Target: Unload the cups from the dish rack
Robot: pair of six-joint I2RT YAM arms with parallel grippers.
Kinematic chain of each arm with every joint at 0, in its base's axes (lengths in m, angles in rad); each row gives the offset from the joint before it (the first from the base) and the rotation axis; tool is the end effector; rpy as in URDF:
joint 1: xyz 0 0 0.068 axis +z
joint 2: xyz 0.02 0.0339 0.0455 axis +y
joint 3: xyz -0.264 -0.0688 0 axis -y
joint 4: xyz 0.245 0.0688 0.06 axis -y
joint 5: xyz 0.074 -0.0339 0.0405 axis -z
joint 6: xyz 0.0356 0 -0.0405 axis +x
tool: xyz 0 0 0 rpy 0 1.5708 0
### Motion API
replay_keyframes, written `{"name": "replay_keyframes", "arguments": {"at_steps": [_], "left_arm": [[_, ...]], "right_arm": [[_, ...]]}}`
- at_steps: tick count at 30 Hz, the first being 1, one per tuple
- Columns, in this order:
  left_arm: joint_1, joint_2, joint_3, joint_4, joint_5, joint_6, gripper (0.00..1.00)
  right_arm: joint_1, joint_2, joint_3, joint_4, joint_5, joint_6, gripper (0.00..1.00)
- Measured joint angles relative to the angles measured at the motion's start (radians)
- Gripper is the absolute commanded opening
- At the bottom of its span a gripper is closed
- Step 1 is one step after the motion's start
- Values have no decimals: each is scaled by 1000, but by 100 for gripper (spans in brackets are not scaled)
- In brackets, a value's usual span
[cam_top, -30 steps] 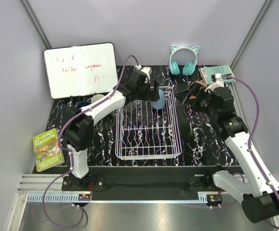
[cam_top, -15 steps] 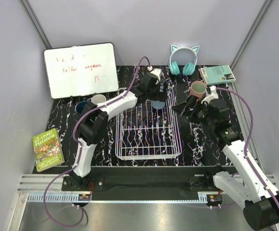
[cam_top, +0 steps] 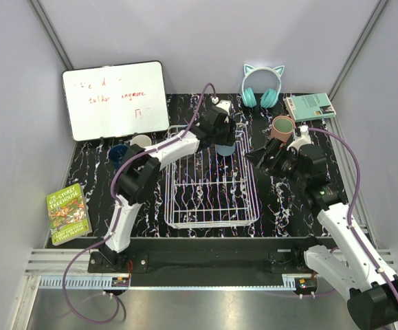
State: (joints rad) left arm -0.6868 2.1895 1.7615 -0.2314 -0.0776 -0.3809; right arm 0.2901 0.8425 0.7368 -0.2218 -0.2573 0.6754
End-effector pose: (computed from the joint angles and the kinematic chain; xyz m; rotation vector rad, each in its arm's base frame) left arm 0.3942 -0.3196 0.2144 0.3037 2.2539 -0.4911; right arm 0.1861 0.0650 0.3095 0.1992 1.9802 0.8861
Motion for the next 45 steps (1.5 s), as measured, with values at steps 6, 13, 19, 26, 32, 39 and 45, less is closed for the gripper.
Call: {"name": "replay_keyframes", "arguments": {"at_steps": [6, 13, 19, 26, 32, 39, 45], "left_arm": [[-2, -5, -11, 14, -13, 7, 0], [-11, -93, -119, 36, -20, -12, 0], [-3, -378, -377, 80, 8, -56, 0], [38, -698, -627, 338, 210, -223, 0], [41, -734, -755, 567, 389, -392, 0], [40, -713, -867, 843, 521, -594, 0], [33, -713, -908, 948, 555, -666, 0]], "right_arm": [[0, -2, -5, 13, 0, 4, 100], [0, -31, -16, 16, 0, 24, 100], [0, -53, -16, 16, -9, 47, 100], [2, -79, -11, 32, -69, 69, 95], [8, -92, -22, 103, -142, 101, 79], [24, -113, -36, 150, -164, 116, 55], [44, -66, -55, 210, -182, 131, 48]]}}
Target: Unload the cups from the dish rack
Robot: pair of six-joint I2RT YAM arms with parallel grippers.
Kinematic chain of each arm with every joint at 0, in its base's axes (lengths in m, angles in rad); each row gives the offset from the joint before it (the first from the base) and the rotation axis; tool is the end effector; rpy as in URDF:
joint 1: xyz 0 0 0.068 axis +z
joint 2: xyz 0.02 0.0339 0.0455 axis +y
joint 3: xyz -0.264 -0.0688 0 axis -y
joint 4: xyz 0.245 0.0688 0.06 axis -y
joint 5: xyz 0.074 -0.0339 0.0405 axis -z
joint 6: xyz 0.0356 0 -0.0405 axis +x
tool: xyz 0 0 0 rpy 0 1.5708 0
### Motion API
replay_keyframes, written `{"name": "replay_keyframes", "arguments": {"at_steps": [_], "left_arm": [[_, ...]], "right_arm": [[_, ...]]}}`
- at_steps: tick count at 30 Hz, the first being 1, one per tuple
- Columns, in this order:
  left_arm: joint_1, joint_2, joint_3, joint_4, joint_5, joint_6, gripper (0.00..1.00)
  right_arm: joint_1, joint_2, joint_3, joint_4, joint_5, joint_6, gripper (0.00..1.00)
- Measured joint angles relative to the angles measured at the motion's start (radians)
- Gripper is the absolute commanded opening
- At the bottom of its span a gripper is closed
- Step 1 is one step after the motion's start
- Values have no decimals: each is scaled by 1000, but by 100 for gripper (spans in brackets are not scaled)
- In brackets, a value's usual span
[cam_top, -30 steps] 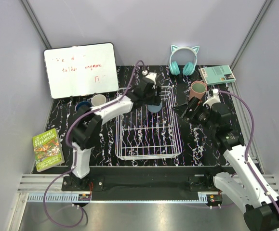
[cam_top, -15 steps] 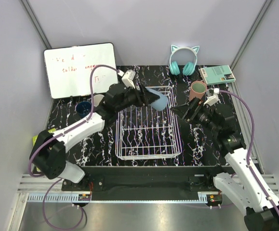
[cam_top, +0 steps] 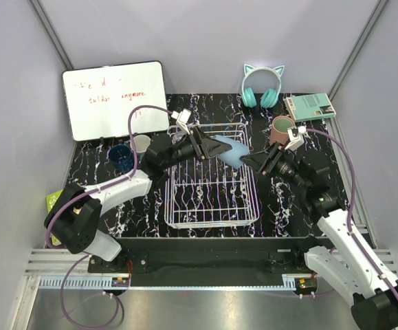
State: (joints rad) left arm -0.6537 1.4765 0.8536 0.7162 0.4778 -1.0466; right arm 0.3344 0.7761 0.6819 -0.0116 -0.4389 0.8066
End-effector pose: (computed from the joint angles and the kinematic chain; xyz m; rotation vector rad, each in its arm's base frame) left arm 0.2554 -0.2163 0.2920 0.1134 1.7469 -1.6670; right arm 0.1715 0.0756 0.3239 0.0694 1.8190 1.2019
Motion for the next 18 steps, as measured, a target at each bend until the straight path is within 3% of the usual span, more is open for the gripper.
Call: {"name": "replay_keyframes", "arguments": {"at_steps": [7, 11, 12, 14, 15, 18], "left_arm": [[-20, -2, -37, 23, -3, -10, 0], [-21, -5, -57, 39, -21, -14, 0], [-19, -6, -63, 46, -29, -18, 0], [-14, -11, -73, 54, -37, -26, 0], [-11, -13, -79, 61, -40, -35, 0], [-10, -18, -84, 72, -41, -73, 3]], "right_arm": [[40, 83, -15, 86, -16, 14, 45], [55, 119, -15, 121, -17, 28, 32], [58, 129, -15, 133, -15, 34, 20], [65, 144, -15, 154, -11, 48, 10], [68, 148, -15, 164, -15, 54, 0], [90, 148, -15, 203, -19, 72, 0]]}}
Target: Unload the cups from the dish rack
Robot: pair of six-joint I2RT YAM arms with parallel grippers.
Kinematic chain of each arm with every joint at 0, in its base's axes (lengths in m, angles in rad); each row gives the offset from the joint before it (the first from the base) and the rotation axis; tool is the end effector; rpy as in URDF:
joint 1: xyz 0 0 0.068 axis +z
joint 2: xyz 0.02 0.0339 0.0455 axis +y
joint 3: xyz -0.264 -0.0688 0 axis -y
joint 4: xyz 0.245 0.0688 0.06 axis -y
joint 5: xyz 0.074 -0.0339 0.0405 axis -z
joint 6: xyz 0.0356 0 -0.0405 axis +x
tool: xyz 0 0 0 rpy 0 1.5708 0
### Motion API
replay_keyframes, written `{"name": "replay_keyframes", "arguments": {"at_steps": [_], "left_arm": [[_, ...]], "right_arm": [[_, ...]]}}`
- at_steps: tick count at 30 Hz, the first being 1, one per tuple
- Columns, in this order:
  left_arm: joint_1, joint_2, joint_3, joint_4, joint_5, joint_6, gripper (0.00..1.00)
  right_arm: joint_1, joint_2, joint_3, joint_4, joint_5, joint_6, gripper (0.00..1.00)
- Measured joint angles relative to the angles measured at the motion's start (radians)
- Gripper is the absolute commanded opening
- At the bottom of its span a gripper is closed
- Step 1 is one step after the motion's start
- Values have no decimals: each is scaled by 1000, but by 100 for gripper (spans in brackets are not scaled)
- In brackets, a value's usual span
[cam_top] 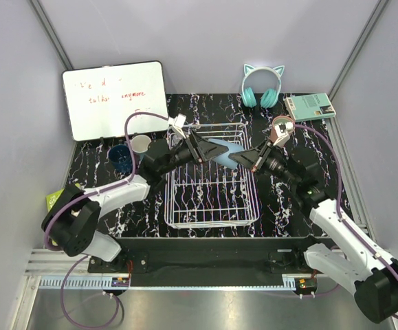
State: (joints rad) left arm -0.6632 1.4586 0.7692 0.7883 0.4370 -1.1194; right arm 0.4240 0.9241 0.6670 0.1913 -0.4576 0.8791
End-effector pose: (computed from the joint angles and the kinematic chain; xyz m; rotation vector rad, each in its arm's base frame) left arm 0.2456 -0.2110 0.2768 0.0216 1.7548 -1.7018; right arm 0.1930 0.1044 0.3130 0.0234 1.8163 1.3363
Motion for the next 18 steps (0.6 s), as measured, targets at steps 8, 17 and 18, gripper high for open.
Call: {"name": "replay_keyframes", "arguments": {"at_steps": [8, 17, 18], "left_arm": [[-15, -75, 5, -83, 9, 28, 76], [-22, -142, 89, -430, -60, 195, 99], [-7, -148, 101, -476, -82, 209, 99]], "right_arm": [[30, -76, 0, -34, 13, -11, 0], [52, -176, 21, -207, 82, -97, 0], [50, -180, 25, -234, 103, -108, 0]]}}
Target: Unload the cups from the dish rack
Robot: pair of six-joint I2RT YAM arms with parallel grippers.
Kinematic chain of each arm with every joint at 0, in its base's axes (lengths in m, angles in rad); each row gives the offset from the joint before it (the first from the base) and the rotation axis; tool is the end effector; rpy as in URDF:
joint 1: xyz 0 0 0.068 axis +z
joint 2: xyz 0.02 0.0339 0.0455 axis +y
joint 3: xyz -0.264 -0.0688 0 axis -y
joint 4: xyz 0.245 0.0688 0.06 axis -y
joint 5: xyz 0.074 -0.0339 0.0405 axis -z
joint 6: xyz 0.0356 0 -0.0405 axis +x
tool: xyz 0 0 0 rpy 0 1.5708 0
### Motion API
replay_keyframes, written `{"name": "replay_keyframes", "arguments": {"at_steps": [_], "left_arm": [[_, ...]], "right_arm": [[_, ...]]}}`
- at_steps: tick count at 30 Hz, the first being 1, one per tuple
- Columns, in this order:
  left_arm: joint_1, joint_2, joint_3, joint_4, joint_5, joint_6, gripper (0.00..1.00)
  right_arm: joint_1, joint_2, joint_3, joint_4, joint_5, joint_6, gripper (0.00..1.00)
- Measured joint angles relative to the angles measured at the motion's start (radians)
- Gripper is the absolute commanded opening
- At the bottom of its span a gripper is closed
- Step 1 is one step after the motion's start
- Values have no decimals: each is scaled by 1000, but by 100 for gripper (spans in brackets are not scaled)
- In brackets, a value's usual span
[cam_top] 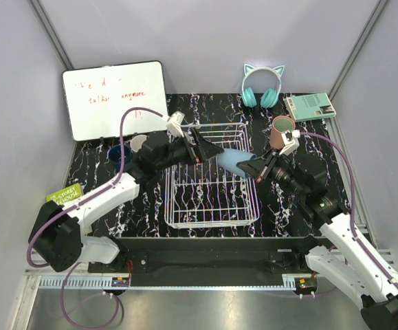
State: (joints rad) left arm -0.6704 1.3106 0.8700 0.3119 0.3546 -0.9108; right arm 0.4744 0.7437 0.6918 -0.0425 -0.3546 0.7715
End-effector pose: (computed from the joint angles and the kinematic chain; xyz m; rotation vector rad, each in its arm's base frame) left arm 0.2319 -0.1997 0.3046 0.0694 1.9255 -1.4289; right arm 0.1548 0.0934 0.3293 -0.0237 1.8142 1.2111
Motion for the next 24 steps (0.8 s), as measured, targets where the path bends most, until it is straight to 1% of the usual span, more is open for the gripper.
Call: {"name": "replay_keyframes", "arguments": {"at_steps": [5, 9, 12, 17, 20, 24], "left_arm": [[79, -22, 37, -170, -137, 25, 99], [99, -59, 39, -284, -258, 26, 99], [98, -97, 38, -362, -333, 24, 99], [98, -153, 36, -479, -418, 18, 99], [98, -185, 26, -554, -468, 6, 99], [98, -231, -6, -647, -522, -9, 99]], "right_arm": [[-1, -2, 45, -126, 85, -49, 0], [-1, 63, 194, -286, 236, -108, 0], [-1, 190, 384, -391, 398, -167, 0], [-8, 489, 753, -541, 634, -226, 0], [-31, 662, 951, -629, 723, -233, 0], [-129, 876, 1200, -752, 751, -214, 0]]}}
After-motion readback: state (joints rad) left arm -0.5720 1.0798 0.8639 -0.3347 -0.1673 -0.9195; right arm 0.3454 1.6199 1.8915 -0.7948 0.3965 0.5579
